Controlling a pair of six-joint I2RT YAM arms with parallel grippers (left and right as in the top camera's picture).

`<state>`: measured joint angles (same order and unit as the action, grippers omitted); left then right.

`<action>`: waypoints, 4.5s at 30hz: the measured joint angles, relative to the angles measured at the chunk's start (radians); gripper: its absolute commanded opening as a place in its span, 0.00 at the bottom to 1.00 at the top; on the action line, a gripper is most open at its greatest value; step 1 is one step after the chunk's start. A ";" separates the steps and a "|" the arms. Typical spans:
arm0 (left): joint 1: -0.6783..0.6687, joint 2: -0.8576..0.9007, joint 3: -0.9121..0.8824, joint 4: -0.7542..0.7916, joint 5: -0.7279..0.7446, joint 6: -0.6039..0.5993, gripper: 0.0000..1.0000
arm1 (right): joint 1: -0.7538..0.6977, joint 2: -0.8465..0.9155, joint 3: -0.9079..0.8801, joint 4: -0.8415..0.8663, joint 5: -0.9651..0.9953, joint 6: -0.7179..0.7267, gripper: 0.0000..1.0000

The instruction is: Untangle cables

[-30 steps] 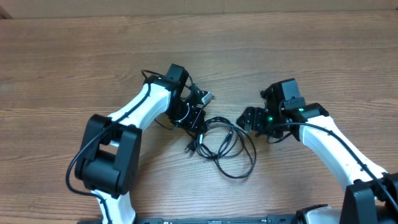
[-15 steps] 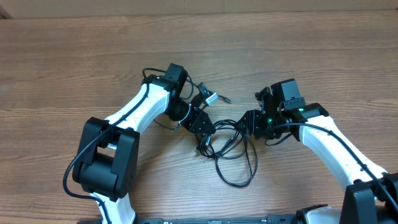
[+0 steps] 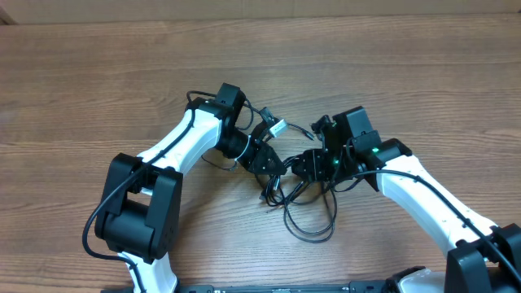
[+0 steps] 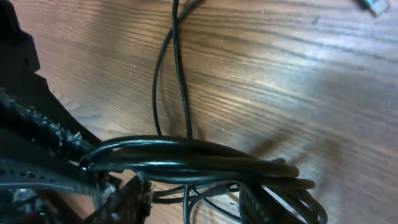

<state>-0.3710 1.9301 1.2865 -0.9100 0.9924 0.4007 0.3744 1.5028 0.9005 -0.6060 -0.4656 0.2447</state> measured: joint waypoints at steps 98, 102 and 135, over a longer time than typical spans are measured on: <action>-0.071 0.000 0.000 -0.046 -0.051 0.048 0.13 | 0.005 0.000 -0.001 0.051 0.008 0.858 0.04; -0.071 0.000 0.000 -0.046 -0.085 0.047 0.13 | 0.005 0.000 -0.001 0.047 0.010 0.856 0.04; -0.074 0.000 0.000 -0.079 -0.403 -0.036 0.04 | -0.077 0.000 -0.001 0.198 -0.081 0.729 0.04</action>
<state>-0.4446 1.9297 1.2865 -0.9886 0.5892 0.3645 0.2970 1.5028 0.8993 -0.4084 -0.5468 0.9737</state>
